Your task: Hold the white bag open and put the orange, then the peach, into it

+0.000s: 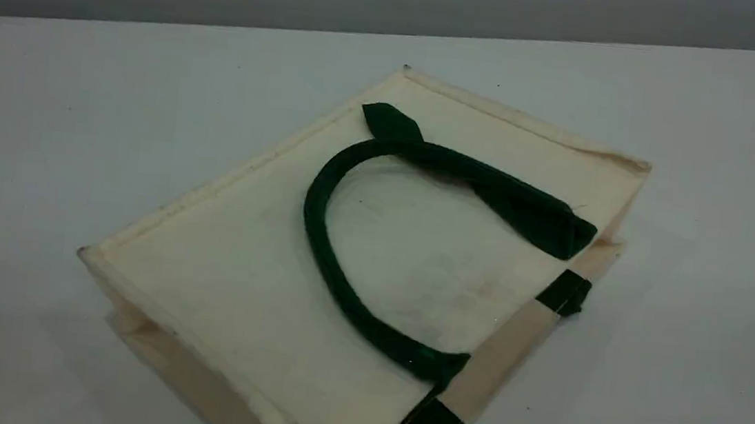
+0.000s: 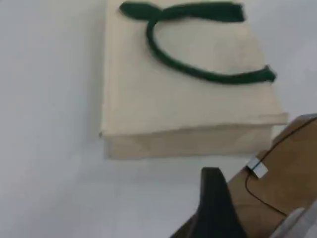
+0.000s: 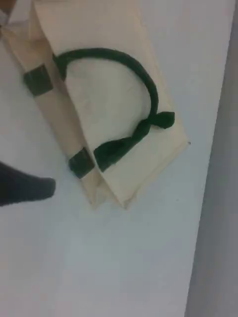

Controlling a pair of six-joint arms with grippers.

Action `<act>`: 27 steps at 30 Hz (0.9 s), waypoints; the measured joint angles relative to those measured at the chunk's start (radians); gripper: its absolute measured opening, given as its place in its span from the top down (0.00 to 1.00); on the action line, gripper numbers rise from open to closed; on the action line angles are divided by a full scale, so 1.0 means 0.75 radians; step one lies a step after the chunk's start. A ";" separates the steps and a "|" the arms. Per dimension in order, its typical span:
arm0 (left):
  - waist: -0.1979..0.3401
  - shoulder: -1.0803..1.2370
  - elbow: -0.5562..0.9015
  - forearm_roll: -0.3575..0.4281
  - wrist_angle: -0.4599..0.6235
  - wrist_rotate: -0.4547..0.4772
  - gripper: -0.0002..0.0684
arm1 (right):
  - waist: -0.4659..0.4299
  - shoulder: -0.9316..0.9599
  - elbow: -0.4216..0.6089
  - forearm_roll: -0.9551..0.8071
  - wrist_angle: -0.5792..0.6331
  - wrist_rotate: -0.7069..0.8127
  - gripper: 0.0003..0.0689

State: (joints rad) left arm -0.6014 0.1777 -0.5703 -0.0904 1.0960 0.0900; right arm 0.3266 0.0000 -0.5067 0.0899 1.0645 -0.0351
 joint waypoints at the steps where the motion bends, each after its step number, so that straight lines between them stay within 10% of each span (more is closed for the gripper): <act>1: 0.000 -0.011 0.026 0.013 -0.001 -0.023 0.37 | 0.000 0.000 0.000 0.000 0.000 0.000 0.19; 15: 0.000 -0.030 0.091 0.052 -0.026 -0.107 0.37 | -0.017 0.000 0.001 0.007 0.000 0.000 0.19; 27: 0.016 -0.029 0.090 0.050 -0.022 -0.107 0.37 | -0.466 0.000 0.001 0.024 0.000 0.000 0.19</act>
State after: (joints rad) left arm -0.5892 0.1559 -0.5031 -0.0530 1.0794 0.0099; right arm -0.0229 0.0000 -0.5062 0.1078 1.0645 -0.0351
